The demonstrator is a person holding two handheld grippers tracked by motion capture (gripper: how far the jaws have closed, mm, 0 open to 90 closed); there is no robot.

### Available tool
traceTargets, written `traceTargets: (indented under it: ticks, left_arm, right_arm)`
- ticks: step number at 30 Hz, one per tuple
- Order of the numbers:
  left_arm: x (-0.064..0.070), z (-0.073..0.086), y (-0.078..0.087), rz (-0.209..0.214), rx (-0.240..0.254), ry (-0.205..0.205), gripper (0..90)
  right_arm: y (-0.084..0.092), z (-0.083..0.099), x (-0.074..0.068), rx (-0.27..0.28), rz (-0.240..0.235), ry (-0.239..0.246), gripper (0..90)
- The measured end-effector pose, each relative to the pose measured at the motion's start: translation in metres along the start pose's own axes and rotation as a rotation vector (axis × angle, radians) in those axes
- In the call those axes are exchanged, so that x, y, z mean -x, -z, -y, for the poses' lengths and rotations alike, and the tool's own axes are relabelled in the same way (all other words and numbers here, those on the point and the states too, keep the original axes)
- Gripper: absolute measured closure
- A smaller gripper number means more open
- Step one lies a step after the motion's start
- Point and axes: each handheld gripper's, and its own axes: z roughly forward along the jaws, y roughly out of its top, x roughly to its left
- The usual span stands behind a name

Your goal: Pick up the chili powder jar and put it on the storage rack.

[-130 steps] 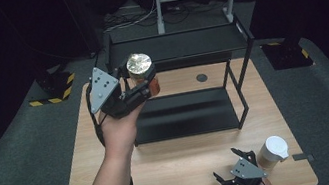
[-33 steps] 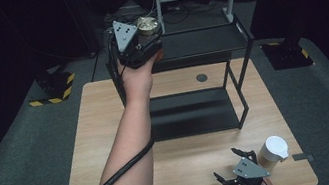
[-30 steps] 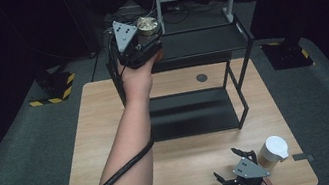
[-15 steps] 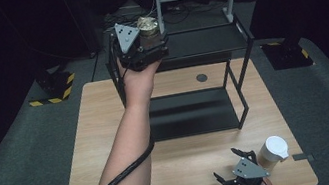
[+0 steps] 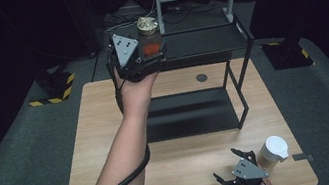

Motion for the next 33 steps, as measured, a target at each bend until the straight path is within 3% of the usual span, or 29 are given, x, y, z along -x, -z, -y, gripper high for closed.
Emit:
traceTargets:
  ticks: [8, 24, 27, 33]
  left_arm:
    - [-0.003, 0.003, 0.024, 0.015, 0.003, 0.004, 0.3]
    - [-0.005, 0.009, 0.081, 0.034, -0.013, -0.031, 0.3]
    - [-0.005, 0.013, 0.094, 0.045, -0.029, -0.055, 0.3]
    - [-0.008, 0.023, 0.115, 0.059, -0.045, -0.037, 0.3]
  right_arm:
    - [0.0, 0.0, -0.001, -0.001, 0.001, 0.003, 0.0]
    - [0.0, 0.0, -0.001, -0.002, 0.001, 0.017, 0.0]
    - [0.0, 0.0, -0.002, 0.0, 0.002, 0.024, 0.0]
    - [0.0, -0.001, -0.003, -0.002, 0.0, 0.034, 0.0]
